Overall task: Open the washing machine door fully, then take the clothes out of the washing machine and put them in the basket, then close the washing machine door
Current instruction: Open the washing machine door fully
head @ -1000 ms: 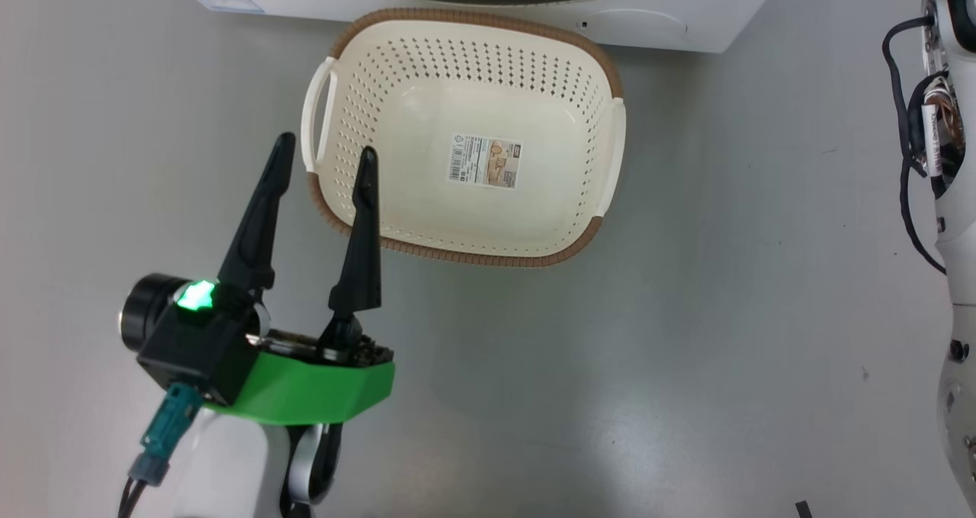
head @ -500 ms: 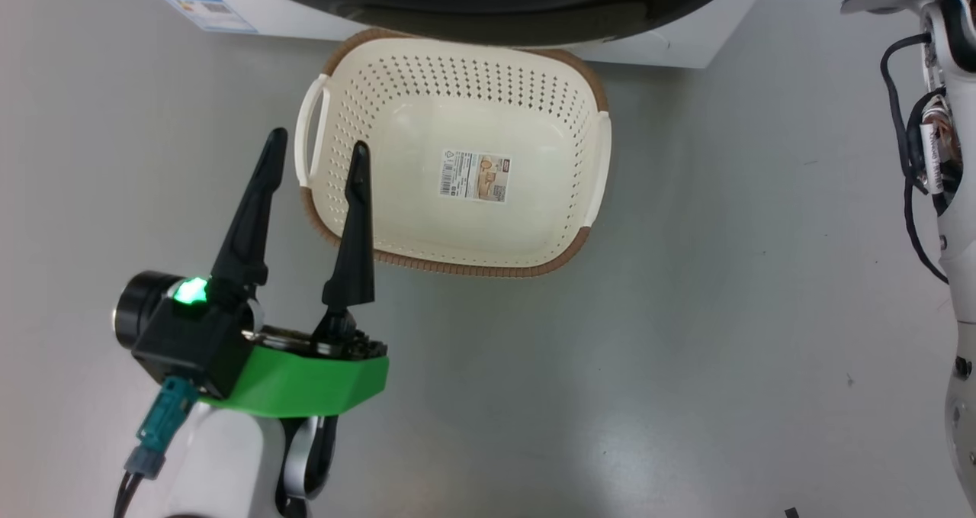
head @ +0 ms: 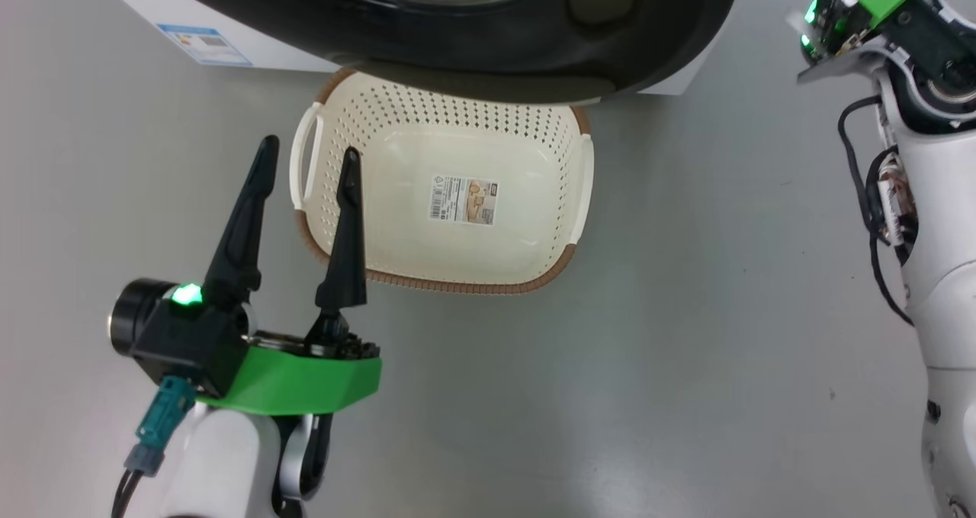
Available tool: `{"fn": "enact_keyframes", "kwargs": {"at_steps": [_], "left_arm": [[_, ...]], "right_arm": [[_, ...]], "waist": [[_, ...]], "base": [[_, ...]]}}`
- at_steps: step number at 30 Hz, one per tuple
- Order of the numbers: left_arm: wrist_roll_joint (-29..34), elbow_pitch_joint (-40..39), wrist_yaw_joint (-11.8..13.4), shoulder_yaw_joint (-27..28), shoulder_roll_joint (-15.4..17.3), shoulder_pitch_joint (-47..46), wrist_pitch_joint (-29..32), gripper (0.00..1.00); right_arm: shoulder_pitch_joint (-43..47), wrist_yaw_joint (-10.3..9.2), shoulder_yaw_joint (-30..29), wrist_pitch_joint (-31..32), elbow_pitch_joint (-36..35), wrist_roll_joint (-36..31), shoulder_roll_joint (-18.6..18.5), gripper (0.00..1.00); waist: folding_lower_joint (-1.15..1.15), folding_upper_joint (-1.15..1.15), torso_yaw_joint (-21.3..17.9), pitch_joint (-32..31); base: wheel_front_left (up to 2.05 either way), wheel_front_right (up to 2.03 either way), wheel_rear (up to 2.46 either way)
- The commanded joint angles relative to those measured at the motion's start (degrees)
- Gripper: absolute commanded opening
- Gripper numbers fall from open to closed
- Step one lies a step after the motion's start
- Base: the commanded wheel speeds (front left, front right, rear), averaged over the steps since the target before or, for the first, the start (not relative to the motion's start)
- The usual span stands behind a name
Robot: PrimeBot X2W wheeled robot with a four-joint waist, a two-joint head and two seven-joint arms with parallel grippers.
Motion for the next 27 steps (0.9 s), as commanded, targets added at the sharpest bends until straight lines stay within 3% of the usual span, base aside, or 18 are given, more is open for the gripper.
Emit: {"fn": "enact_keyframes", "kwargs": {"at_steps": [1,12,20,21,22,23,24,27], "left_arm": [[0.5,-1.0,0.1,2.1,1.0,1.6,-0.3,1.00],[-1.2,1.2,0.7,3.4,1.0,3.4,-0.3,1.00],[-2.0,1.3,0.3,3.7,1.0,3.6,-0.3,1.00],[-2.0,1.3,0.3,3.8,1.0,3.6,-0.3,1.00],[-1.9,1.3,0.3,3.9,1.0,3.6,-0.3,1.00],[-1.9,1.3,0.3,3.9,1.0,3.6,-0.3,1.00],[-1.9,1.3,0.3,4.0,1.0,3.6,-0.3,1.00],[-2.2,1.1,0.4,4.2,1.0,3.5,-0.3,1.00]], "right_arm": [[1.6,0.46,1.5,0.8,-1.9,0.6,2.2,0.00],[6.6,0.46,2.4,1.6,-2.5,0.7,3.0,0.00],[6.6,0.46,1.8,-1.2,-1.2,-0.5,3.5,0.00],[6.4,0.46,1.2,-2.5,-0.7,-0.5,3.7,0.15],[6.1,0.46,0.6,-3.8,-0.2,-0.6,3.8,0.69],[6.1,0.46,0.6,-3.8,-0.2,-0.6,3.8,0.69],[5.7,0.46,0.2,-5.0,0.3,-0.8,3.9,1.00],[5.0,0.46,-0.7,-8.0,0.8,-1.4,4.0,1.00]], "waist": [[0.00,0.00,-0.2,-0.6],[0.00,0.00,-0.8,-3.5],[0.00,0.00,-1.2,-3.3],[0.00,0.00,-1.3,-3.3],[0.00,0.00,-1.3,-3.3],[0.00,0.00,-1.3,-3.3],[0.00,0.00,-1.4,-3.2],[0.00,0.00,-1.5,-3.1]], "base": [[0.00,0.00,0.00],[0.00,0.00,0.00],[0.00,0.00,0.00],[0.00,0.00,0.00],[0.00,0.00,0.00],[0.00,0.00,0.00],[0.00,0.00,0.00],[0.00,0.00,0.00]]}}
